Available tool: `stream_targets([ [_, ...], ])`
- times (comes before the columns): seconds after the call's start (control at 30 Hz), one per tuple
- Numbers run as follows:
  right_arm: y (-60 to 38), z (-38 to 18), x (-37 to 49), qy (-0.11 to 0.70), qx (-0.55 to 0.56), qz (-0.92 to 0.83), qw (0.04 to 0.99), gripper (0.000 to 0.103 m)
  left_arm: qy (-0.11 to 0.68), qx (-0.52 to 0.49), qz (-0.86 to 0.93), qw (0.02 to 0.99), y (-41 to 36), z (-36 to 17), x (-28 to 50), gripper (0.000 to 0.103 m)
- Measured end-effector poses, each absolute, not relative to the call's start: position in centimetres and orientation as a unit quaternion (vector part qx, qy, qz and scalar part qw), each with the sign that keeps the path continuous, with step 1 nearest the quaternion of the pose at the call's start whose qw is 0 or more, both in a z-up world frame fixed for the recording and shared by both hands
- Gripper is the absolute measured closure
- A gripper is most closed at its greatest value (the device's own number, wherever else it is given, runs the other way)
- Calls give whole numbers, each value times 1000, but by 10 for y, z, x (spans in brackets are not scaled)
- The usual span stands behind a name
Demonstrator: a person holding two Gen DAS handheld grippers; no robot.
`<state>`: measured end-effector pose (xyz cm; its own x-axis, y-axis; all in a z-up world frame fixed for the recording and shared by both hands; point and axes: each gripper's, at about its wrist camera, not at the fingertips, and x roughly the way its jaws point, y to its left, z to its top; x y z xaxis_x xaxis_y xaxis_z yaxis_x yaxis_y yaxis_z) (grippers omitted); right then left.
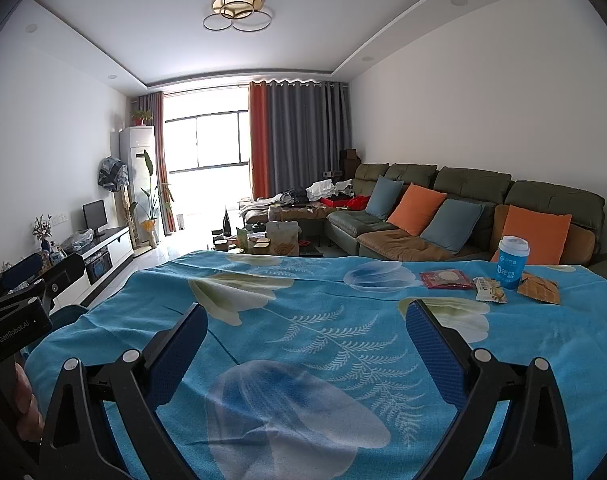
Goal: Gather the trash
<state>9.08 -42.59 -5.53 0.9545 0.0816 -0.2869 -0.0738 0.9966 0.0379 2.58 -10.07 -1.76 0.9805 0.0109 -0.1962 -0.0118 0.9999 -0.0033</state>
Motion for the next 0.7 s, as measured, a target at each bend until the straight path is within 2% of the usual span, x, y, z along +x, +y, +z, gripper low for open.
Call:
stream_targets([
  [0.7,-426,-56,90,145,14,39,989,7,97,-1,11,995,-99,-17,25,6],
])
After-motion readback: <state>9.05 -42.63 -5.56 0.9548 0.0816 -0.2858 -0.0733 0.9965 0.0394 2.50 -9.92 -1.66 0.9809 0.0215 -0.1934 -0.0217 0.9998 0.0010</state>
